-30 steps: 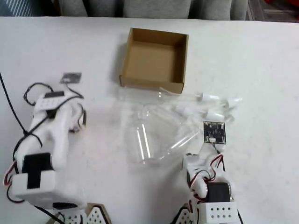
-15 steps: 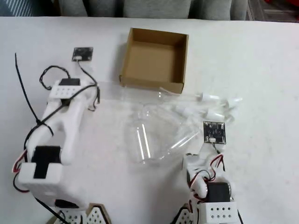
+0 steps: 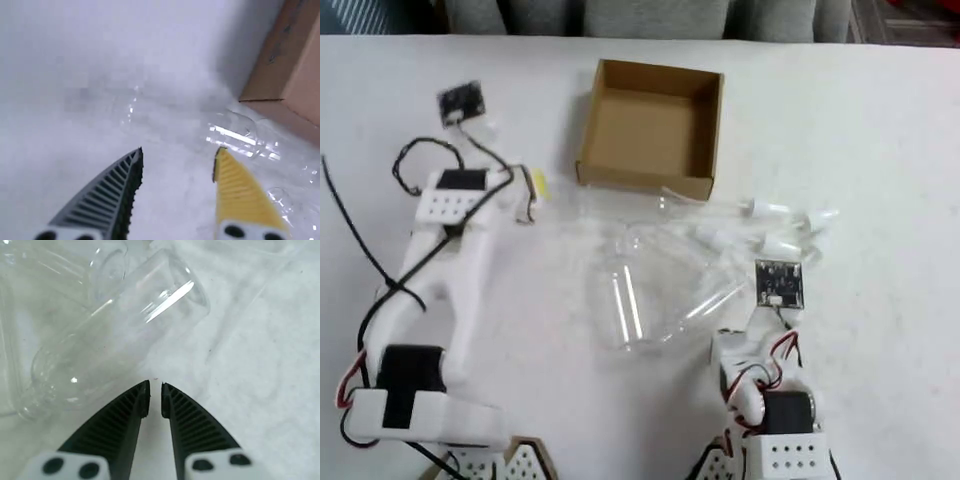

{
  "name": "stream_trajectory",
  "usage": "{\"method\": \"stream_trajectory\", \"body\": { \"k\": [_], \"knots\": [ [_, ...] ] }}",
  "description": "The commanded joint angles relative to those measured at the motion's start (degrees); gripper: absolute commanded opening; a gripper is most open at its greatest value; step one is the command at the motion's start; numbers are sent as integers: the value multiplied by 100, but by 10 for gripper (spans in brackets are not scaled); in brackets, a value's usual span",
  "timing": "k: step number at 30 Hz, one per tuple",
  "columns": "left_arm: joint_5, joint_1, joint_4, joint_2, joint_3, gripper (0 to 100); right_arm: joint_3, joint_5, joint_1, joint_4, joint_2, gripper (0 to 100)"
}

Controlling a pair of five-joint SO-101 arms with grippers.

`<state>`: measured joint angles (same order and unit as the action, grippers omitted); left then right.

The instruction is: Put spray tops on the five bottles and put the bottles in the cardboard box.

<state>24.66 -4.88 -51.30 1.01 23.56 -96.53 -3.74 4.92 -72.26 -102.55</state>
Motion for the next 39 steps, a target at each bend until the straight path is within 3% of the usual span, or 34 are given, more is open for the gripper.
{"method": "stream_trajectory", "body": {
  "k": [1,7,12,18,30,33,39],
  "knots": [
    [1319,92,141,207,404,303,-35,0,-31,-31,-57,17],
    [2699,101,290,198,492,464,-35,0,-48,-31,-57,17],
    [3253,-110,756,92,519,445,-35,0,-48,-31,-57,17],
    [3341,-418,1415,-945,281,424,-35,0,-48,-31,-57,17],
    [3358,-426,1275,-1314,-141,422,-35,0,-48,-31,-57,17],
    [3341,-400,1275,-1719,-211,378,-35,0,-48,-31,-57,17],
    [3147,-435,651,-2316,-905,159,-35,0,-57,-31,-57,17]
  ]
}}
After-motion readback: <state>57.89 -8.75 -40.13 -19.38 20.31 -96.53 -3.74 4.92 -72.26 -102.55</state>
